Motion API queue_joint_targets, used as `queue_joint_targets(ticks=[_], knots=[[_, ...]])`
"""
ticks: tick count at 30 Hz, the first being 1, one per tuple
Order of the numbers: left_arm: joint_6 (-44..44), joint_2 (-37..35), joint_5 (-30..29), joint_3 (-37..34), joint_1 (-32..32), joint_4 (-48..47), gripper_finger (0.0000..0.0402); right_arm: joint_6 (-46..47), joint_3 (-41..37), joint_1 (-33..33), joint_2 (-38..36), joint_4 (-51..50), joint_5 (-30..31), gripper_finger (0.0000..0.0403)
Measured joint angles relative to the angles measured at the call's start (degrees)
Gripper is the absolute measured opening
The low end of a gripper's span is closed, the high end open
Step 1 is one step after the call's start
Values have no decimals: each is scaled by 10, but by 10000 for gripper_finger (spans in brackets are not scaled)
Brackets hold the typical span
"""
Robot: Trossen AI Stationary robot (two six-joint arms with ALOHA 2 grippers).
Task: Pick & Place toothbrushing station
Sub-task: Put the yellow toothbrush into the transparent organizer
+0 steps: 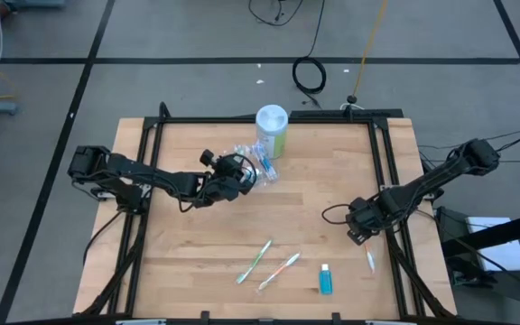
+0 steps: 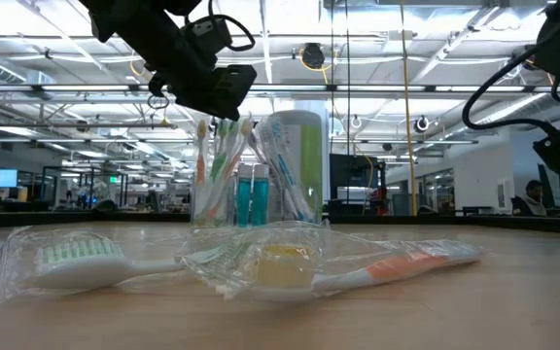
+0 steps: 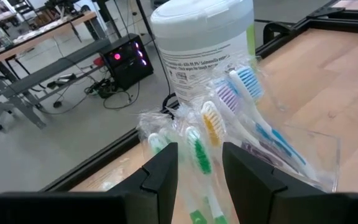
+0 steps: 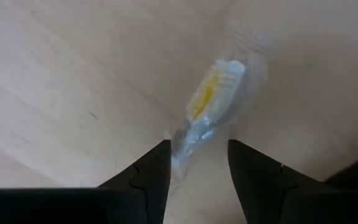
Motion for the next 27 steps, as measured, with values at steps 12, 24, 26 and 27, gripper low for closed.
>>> queue_joint_targets(ticks=[12,24,26,27], knots=[[-3,0,0,0,0,0,134,-16,-13,0,-1,19,0,80],[-4,0,0,0,0,0,134,-14,-14,0,-1,49,15,15],[-4,0,0,0,0,0,134,-22,-14,0,-1,64,15,15],[-4,0,0,0,0,0,134,-28,-13,0,-1,69,15,15]])
